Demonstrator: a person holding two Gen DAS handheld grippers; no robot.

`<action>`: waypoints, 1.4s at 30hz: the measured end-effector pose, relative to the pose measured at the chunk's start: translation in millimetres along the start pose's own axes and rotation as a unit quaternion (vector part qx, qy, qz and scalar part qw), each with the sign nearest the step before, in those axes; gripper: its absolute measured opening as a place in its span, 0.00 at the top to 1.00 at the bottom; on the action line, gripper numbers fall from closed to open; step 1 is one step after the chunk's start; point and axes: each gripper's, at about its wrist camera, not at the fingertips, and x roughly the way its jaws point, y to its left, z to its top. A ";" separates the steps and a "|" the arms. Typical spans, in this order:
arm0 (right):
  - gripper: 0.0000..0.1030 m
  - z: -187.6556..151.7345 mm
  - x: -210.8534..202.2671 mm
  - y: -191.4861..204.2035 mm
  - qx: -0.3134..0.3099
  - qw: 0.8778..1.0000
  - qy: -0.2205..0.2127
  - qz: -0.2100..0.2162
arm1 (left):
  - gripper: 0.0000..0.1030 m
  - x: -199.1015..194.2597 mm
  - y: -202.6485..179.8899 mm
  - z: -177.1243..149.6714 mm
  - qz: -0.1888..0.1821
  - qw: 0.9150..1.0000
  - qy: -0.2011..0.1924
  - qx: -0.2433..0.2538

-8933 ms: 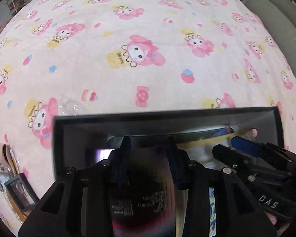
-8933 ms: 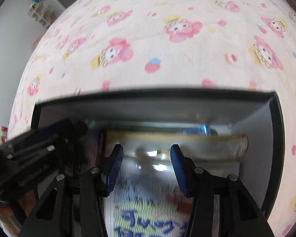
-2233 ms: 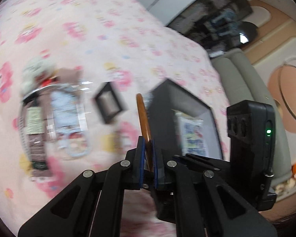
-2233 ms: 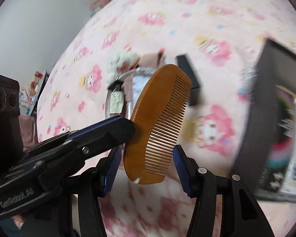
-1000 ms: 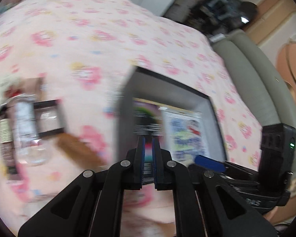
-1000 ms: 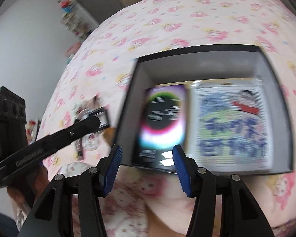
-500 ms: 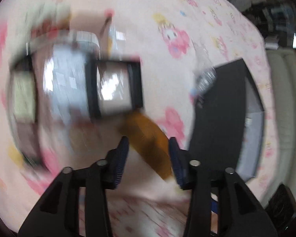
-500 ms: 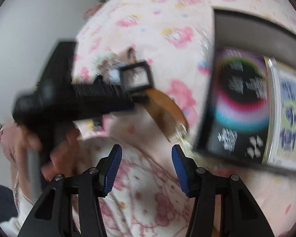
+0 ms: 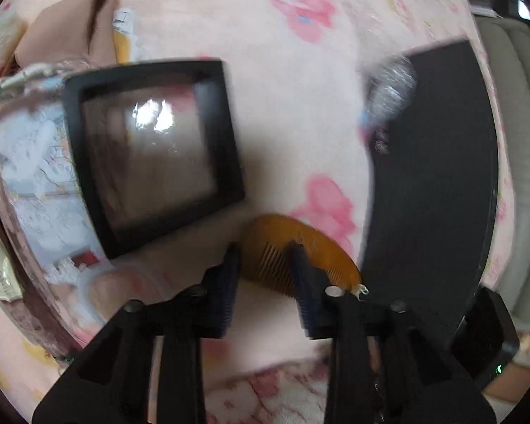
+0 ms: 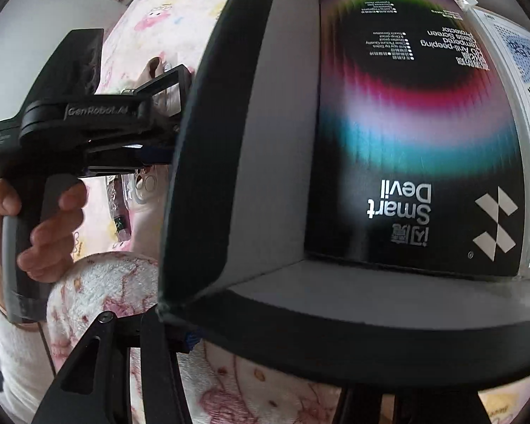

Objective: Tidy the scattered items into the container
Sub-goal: 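Lift the wooden comb with the left gripper and carry it toward the black box, then close the right gripper on the comb while the left gripper releases it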

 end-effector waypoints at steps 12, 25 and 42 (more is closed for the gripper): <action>0.60 -6.2 -10.0 -19.5 0.041 0.999 -0.029 0.002 | 0.46 -1.8 -17.3 -14.4 0.084 0.990 0.003 0.111; 0.60 -9.7 4.7 -13.7 0.034 0.999 -0.034 0.007 | 0.88 -20.9 -19.0 -43.2 -0.029 0.991 0.007 0.129; 0.60 -34.8 1.1 -37.3 0.074 0.995 -0.037 0.047 | 0.95 -61.8 -30.7 -106.2 -0.092 0.985 -0.046 0.139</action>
